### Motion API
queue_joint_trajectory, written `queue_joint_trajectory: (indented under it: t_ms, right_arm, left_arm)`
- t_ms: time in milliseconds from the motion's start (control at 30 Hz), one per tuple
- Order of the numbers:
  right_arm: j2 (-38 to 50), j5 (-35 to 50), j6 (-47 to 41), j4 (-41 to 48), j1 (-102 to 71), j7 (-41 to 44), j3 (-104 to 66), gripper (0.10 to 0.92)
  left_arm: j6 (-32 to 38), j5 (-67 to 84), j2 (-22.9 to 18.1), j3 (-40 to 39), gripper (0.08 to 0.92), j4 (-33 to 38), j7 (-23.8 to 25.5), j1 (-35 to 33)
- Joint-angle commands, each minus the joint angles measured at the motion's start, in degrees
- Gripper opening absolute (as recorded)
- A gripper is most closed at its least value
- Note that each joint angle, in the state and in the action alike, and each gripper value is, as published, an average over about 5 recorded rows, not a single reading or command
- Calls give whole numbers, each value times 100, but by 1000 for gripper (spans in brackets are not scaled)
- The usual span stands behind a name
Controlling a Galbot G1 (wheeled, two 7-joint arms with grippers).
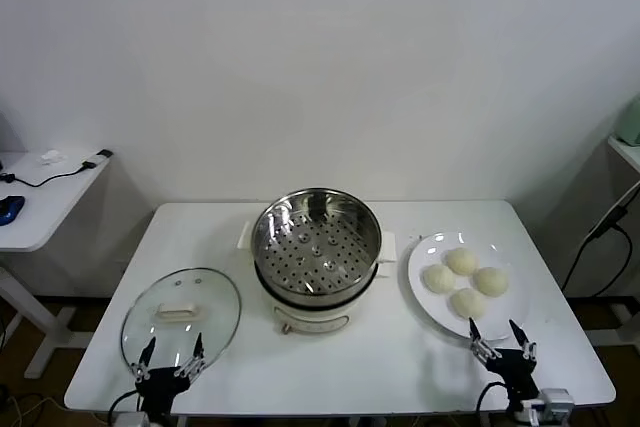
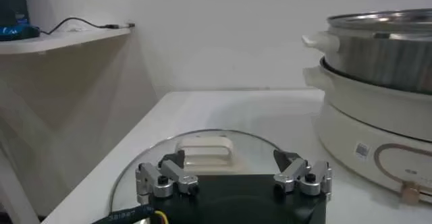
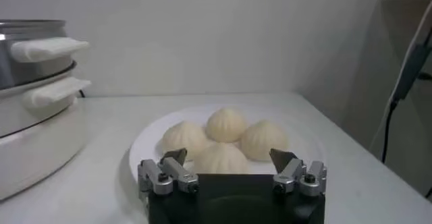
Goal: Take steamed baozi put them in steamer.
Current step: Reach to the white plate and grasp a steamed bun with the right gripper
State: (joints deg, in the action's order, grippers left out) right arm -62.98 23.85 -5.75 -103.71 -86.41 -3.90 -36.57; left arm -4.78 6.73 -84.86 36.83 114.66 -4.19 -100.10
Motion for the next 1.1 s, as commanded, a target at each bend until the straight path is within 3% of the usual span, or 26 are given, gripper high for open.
queue_joint_trajectory:
  t_ms: [33,167,300,500,667,833,1100]
  right_arm:
    - [908,-435,-995,821,2293,298,154,823]
    - [1651,-707,-1241,1595,3709,774,1342,823]
    - [2519,-1262,-1428,2371,5352,2446,3142,823]
    - [3372,-1639,-649,3192,7934,4930,6343,823]
    - [3388,-1770,208,4003,9888,6664,8514,823]
    - [3032,-1891,473,4447,11024,7495,10006,823]
    - [2499,-1761,193,4827,10755,7475,10578,823]
  left_arm:
    - [9,43,60,-52,823,60,10,4]
    - [20,74,99,-69,823,72,5,26]
    - [34,105,112,-74,823,84,-1,60]
    - [52,129,116,-40,823,103,2,67]
    - [108,133,122,-8,823,82,2,64]
    - [110,137,107,-16,823,90,-10,86]
    - [109,155,93,4,823,90,-18,132]
